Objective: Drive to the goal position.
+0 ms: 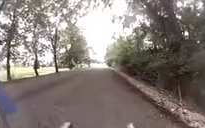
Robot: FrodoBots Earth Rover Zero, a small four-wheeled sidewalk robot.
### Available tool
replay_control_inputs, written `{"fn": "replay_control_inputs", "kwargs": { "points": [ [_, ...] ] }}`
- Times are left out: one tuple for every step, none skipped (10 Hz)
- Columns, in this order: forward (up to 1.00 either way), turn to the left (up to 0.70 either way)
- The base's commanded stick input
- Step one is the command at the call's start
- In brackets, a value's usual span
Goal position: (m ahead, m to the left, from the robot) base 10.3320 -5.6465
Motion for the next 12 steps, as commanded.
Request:
{"fn": "replay_control_inputs", "kwargs": {
  "points": [
    [0.45, 0.00],
    [0.45, 0.00],
    [0.45, 0.00],
    [0.45, 0.00],
    [0.45, 0.00],
    [0.45, 0.00],
    [0.45, 0.00],
    [0.45, 0.00],
    [0.45, 0.00],
    [0.45, 0.00],
    [0.45, 0.00],
    [0.45, 0.00]
  ]
}}
